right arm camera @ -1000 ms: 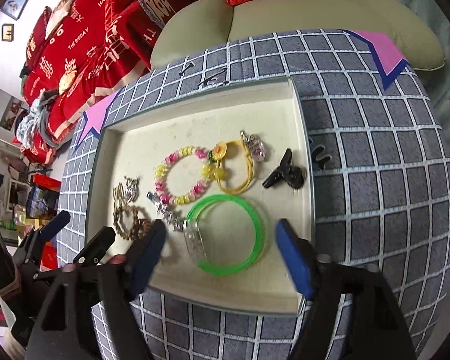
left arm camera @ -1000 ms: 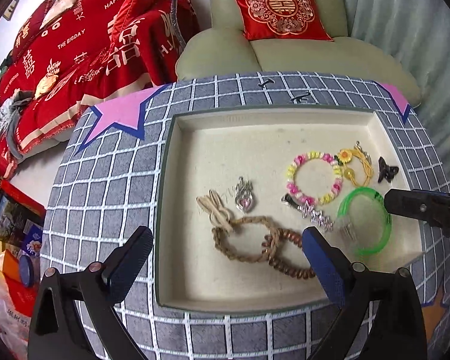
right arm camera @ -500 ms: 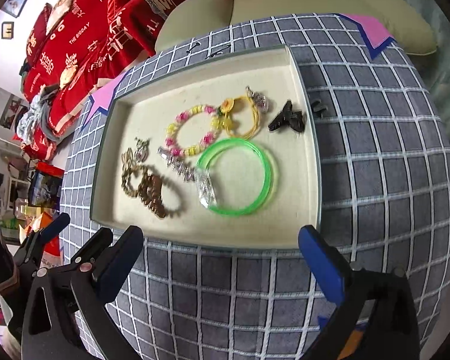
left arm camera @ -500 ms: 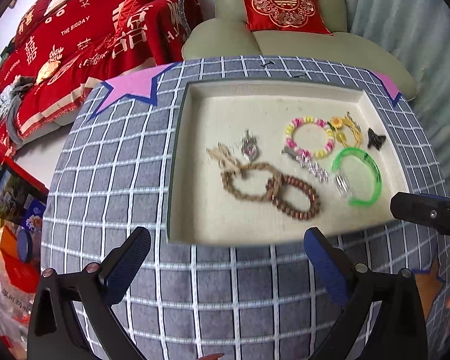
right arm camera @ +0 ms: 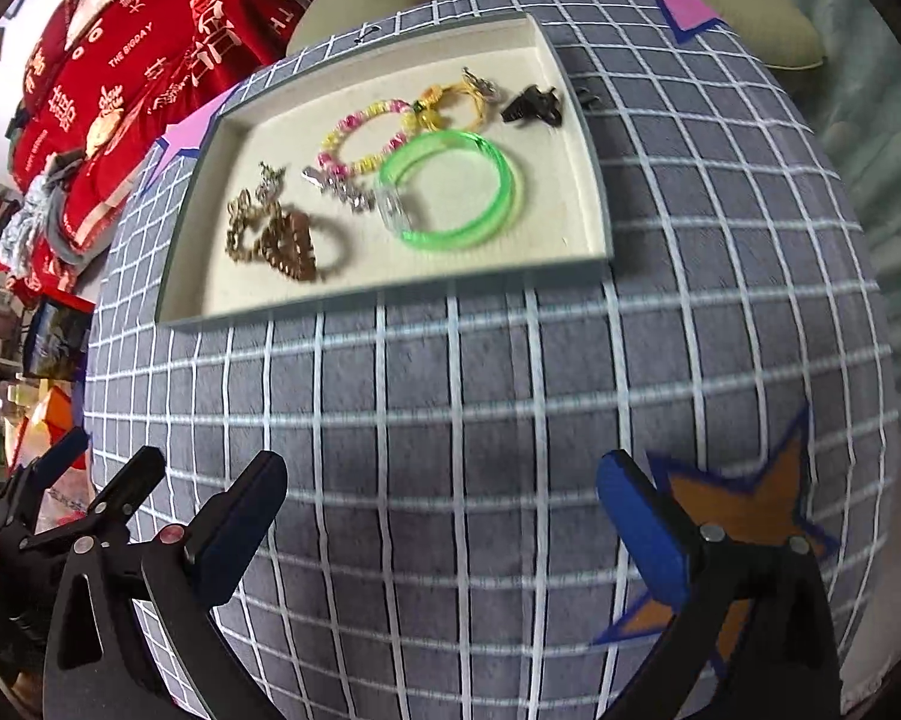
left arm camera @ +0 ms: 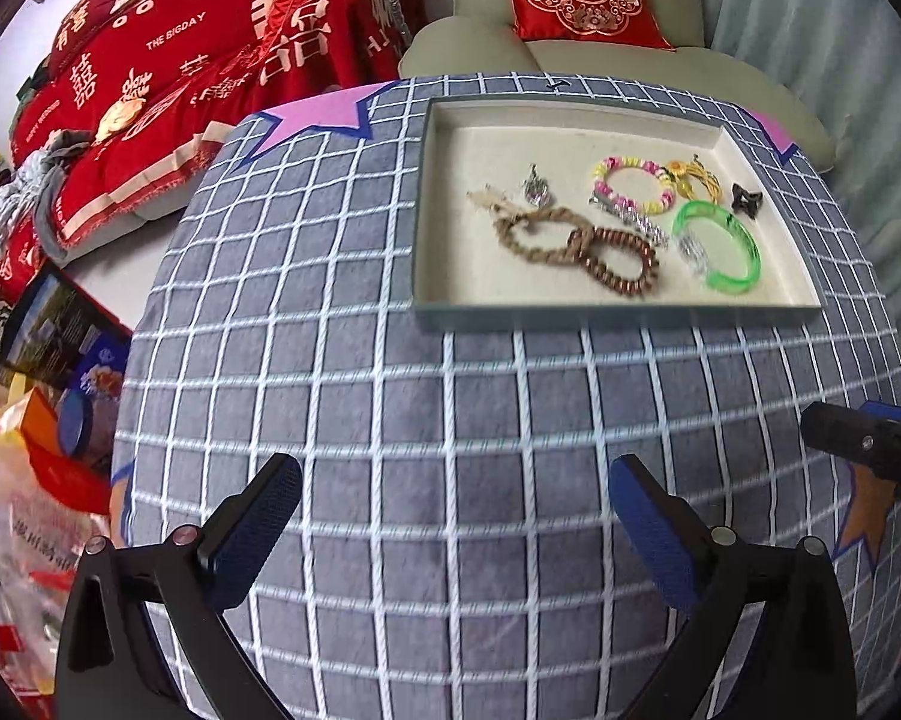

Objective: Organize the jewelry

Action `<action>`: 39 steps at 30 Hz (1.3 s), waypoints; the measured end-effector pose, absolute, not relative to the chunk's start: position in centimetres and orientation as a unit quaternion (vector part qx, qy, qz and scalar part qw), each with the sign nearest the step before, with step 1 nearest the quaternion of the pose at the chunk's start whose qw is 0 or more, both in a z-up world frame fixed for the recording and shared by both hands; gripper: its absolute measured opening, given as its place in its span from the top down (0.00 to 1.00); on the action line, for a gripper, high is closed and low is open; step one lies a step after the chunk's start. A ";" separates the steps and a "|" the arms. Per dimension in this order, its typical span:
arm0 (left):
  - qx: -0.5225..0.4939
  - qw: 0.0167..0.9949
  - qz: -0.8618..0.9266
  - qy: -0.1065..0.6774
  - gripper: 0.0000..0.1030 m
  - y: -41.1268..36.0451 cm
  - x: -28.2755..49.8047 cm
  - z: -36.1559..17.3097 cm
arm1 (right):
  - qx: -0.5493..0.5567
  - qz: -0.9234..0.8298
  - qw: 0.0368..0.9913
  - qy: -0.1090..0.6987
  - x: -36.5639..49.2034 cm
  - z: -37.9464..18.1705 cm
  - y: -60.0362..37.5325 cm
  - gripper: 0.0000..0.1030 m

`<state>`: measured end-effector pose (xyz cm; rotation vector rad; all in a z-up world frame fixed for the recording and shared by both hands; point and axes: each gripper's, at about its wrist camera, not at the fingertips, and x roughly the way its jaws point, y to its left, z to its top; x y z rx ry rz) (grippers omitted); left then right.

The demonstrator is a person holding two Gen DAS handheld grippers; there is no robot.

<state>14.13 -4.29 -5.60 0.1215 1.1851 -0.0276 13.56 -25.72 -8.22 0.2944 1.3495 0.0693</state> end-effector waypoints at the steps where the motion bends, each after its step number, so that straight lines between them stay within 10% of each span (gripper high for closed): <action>1: 0.057 0.830 -0.012 0.555 0.00 -4.1 13.5 -5.4 | 0.136 0.028 0.772 0.620 13.0 -8.1 -25.8 0.00; 39: 0.031 0.867 -0.035 0.495 0.00 -1.7 2.6 2.5 | 0.070 -0.041 0.863 0.499 0.6 2.6 -23.7 0.00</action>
